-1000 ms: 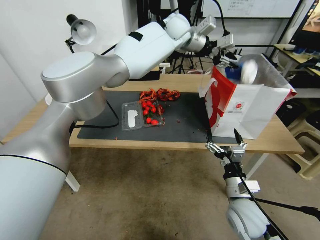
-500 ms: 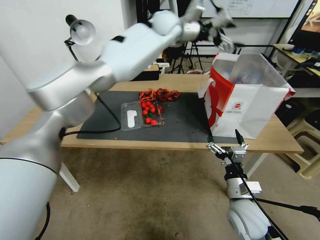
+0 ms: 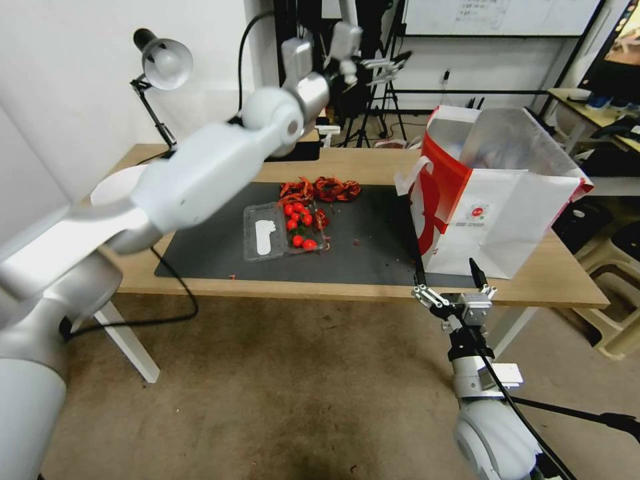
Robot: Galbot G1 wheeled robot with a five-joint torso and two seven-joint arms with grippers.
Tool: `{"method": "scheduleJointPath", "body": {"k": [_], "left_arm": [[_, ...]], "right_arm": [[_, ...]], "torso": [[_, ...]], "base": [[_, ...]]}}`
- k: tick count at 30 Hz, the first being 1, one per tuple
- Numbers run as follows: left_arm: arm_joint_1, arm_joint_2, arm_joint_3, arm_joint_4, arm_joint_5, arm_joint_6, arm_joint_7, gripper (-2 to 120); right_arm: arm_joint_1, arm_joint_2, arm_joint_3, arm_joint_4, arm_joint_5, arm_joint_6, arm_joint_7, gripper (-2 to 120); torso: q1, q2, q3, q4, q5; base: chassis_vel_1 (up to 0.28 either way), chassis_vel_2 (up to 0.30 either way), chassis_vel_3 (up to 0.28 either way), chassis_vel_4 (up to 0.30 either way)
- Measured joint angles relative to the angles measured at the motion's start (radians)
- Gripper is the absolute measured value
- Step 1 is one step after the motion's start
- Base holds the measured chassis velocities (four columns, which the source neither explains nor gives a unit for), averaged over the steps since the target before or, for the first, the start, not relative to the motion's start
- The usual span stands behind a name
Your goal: Pick up the trash from the table and place it into the takeout bag.
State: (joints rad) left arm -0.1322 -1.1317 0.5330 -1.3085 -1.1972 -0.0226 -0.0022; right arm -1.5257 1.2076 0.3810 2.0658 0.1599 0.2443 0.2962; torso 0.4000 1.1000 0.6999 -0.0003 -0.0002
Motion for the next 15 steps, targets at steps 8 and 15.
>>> {"method": "scheduleJointPath", "body": {"k": [8, 15], "left_arm": [[0.187, 0.150, -0.108, -0.156, 0.047, -0.005, -0.045, 100], [0.399, 0.257, -0.302, -0.266, 0.083, -0.010, -0.014, 100]], "right_arm": [[-0.001, 0.002, -0.006, 0.004, -0.008, -0.005, 0.000, 99], [0.003, 0.004, -0.017, -0.003, -0.018, -0.007, 0.000, 99]], "torso": [[0.000, 0.000, 0.000, 0.0005, 0.0003], [0.000, 0.000, 0.000, 0.0003, 0.0000]], "base": [[0.000, 0.000, 0.000, 0.000], [0.000, 0.000, 0.000, 0.000]]}}
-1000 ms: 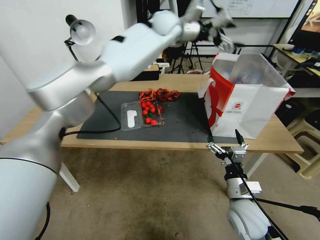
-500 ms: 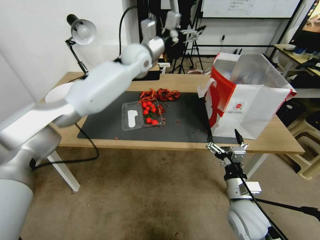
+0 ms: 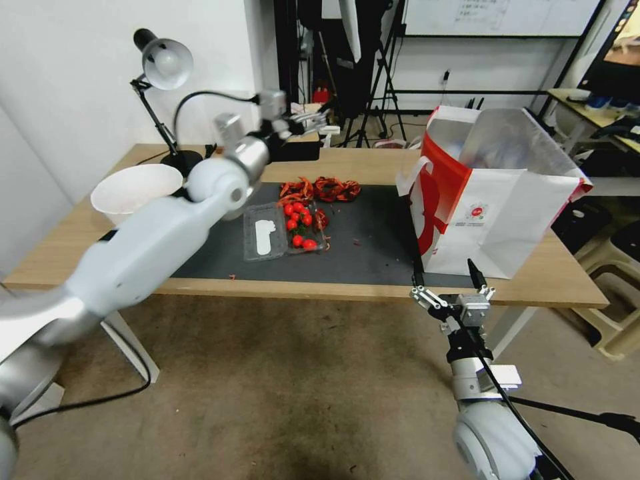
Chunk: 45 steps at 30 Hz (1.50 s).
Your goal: Pick up the trash from the table and place it into the takeout bag.
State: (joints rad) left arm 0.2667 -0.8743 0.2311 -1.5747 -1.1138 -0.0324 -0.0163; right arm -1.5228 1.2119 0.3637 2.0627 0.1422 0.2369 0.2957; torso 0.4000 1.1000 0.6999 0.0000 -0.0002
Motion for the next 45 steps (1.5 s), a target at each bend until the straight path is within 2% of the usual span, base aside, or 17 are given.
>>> {"method": "scheduleJointPath", "body": {"k": [1, 5, 11, 14, 15, 18, 20, 26, 27, 31, 35, 45], "left_arm": [[0.000, 0.000, 0.000, 0.000, 0.000, 0.000, 0.000, 100], [0.145, 0.040, -0.104, -0.059, 0.037, -0.002, 0.018, 100], [0.233, 0.058, -0.159, -0.101, 0.067, -0.002, 0.022, 100], [0.365, 0.072, -0.248, -0.164, 0.119, -0.003, 0.023, 100], [0.365, 0.072, -0.248, -0.164, 0.119, -0.003, 0.023, 100], [0.510, 0.078, -0.348, -0.214, 0.176, -0.023, 0.021, 100], [0.541, 0.076, -0.366, -0.223, 0.190, -0.031, 0.020, 100], [0.715, 0.038, -0.495, -0.277, 0.275, -0.063, 0.012, 100], [0.715, 0.038, -0.495, -0.277, 0.275, -0.063, 0.012, 100], [0.850, 0.003, -0.566, -0.310, 0.338, -0.086, 0.014, 100], [0.931, -0.036, -0.599, -0.324, 0.406, -0.110, 0.014, 100], [1.058, -0.132, -0.658, -0.334, 0.504, -0.163, 0.022, 100]], "right_arm": [[0.000, 0.000, 0.000, 0.000, 0.000, 0.000, 0.000, 99], [-0.001, 0.000, -0.005, -0.001, -0.003, -0.001, -0.001, 99], [-0.002, -0.001, -0.006, -0.002, -0.005, -0.001, -0.001, 99], [-0.007, -0.002, -0.009, -0.002, -0.008, -0.001, -0.001, 100], [-0.007, -0.002, -0.009, -0.002, -0.008, -0.001, -0.001, 100], [-0.016, -0.002, -0.007, 0.000, -0.013, 0.000, -0.001, 100], [-0.018, -0.002, -0.006, 0.001, -0.014, 0.001, -0.001, 100], [-0.025, 0.000, -0.007, 0.003, -0.022, 0.004, 0.001, 100], [-0.025, 0.000, -0.007, 0.003, -0.022, 0.004, 0.001, 100], [-0.027, 0.001, -0.007, 0.004, -0.025, 0.005, 0.002, 100], [-0.030, 0.003, -0.007, 0.004, -0.027, 0.006, 0.004, 100], [-0.038, 0.006, -0.003, 0.004, -0.028, 0.009, 0.011, 100]], "torso": [[0.000, 0.000, 0.000, 0.0000, 0.0000], [0.000, 0.000, 0.000, 0.0002, -0.0002], [0.000, 0.000, 0.000, 0.0001, -0.0001], [0.000, 0.000, 0.000, -0.0001, 0.0002], [0.000, 0.000, 0.000, -0.0001, 0.0002], [0.000, 0.000, 0.000, 0.0001, 0.0001], [0.000, 0.000, 0.000, 0.0001, 0.0002], [0.000, 0.000, 0.000, 0.0000, 0.0002], [0.000, 0.000, 0.000, 0.0000, 0.0002], [0.000, 0.000, 0.000, 0.0003, 0.0001], [0.000, 0.000, 0.000, 0.0000, 0.0002], [0.000, 0.000, 0.000, 0.0000, 0.0002]], "base": [[0.000, 0.000, 0.000, 0.000], [0.000, 0.000, 0.000, 0.000], [0.000, 0.000, 0.000, 0.000], [0.000, 0.000, 0.000, 0.000], [0.000, 0.000, 0.000, 0.000], [0.000, 0.000, 0.000, 0.000], [0.000, 0.000, 0.000, 0.000], [0.000, 0.000, 0.000, 0.000], [0.000, 0.000, 0.000, 0.000], [0.000, 0.000, 0.000, 0.000], [0.000, 0.000, 0.000, 0.000], [0.000, 0.000, 0.000, 0.000]]}}
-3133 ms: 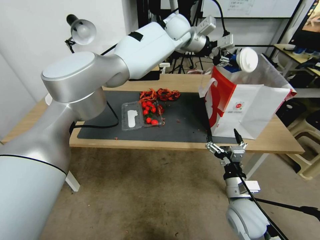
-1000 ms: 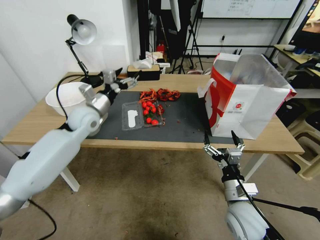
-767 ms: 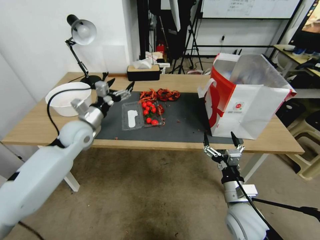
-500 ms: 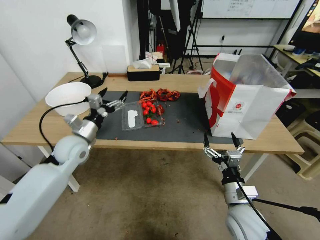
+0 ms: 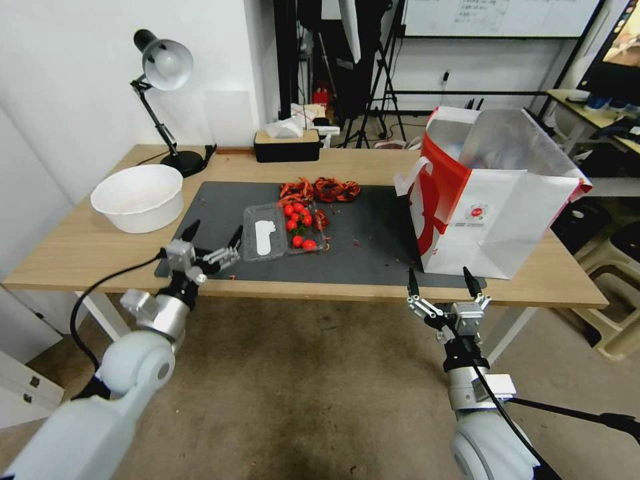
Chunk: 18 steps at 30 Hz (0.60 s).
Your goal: Pick up the trash from the table and place it into the takeout bag.
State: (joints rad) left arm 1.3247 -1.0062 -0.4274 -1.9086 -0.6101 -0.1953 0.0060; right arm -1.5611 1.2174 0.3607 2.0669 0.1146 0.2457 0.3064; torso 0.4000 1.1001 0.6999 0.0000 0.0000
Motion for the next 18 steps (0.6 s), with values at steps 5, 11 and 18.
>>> {"method": "scheduleJointPath", "body": {"k": [5, 11, 18], "left_arm": [[0.043, -0.033, -0.019, -0.003, 0.035, -0.022, 0.005, 100], [0.073, -0.055, -0.034, -0.007, 0.060, -0.037, 0.006, 100], [0.121, -0.089, -0.082, -0.009, 0.106, -0.065, 0.009, 100]], "right_arm": [[-0.003, 0.000, 0.002, -0.001, 0.001, 0.002, 0.002, 100], [-0.006, 0.001, 0.003, -0.001, 0.002, 0.005, 0.004, 100], [-0.015, 0.005, 0.002, -0.001, -0.001, 0.007, 0.005, 100]], "torso": [[0.000, 0.000, 0.000, 0.0000, 0.0000], [0.000, 0.000, 0.000, 0.0001, 0.0000], [0.000, 0.000, 0.000, 0.0000, 0.0001]], "base": [[0.000, 0.000, 0.000, 0.000], [0.000, 0.000, 0.000, 0.000], [0.000, 0.000, 0.000, 0.000]]}}
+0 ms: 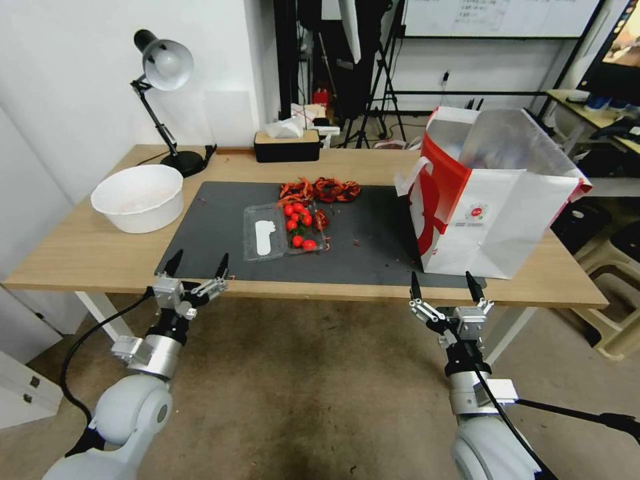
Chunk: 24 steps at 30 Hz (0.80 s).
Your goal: Pick up the trash from the table and place it into the takeout bag.
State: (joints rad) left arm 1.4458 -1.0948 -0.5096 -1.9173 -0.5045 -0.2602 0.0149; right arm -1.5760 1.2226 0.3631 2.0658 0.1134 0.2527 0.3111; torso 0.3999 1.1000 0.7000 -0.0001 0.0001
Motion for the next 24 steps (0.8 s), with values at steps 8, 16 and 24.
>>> {"method": "scheduleJointPath", "body": {"k": [8, 16, 24], "left_arm": [[0.047, -0.025, -0.055, 0.003, 0.013, -0.021, 0.024, 100], [0.084, -0.042, -0.092, 0.009, 0.027, -0.045, 0.043, 100], [0.088, -0.045, -0.095, 0.013, 0.038, -0.055, 0.045, 100]], "right_arm": [[-0.007, 0.006, 0.000, -0.001, -0.009, 0.004, 0.002, 100], [-0.021, 0.018, -0.002, -0.008, -0.028, 0.017, 0.002, 100], [-0.030, 0.027, -0.003, -0.011, -0.034, 0.023, 0.000, 100]], "torso": [[0.000, 0.000, 0.000, 0.0001, -0.0001], [0.000, 0.000, 0.000, 0.0001, -0.0001], [0.000, 0.000, 0.000, 0.0001, -0.0001]], "base": [[0.000, 0.000, 0.000, 0.000], [0.000, 0.000, 0.000, 0.000], [0.000, 0.000, 0.000, 0.000]]}}
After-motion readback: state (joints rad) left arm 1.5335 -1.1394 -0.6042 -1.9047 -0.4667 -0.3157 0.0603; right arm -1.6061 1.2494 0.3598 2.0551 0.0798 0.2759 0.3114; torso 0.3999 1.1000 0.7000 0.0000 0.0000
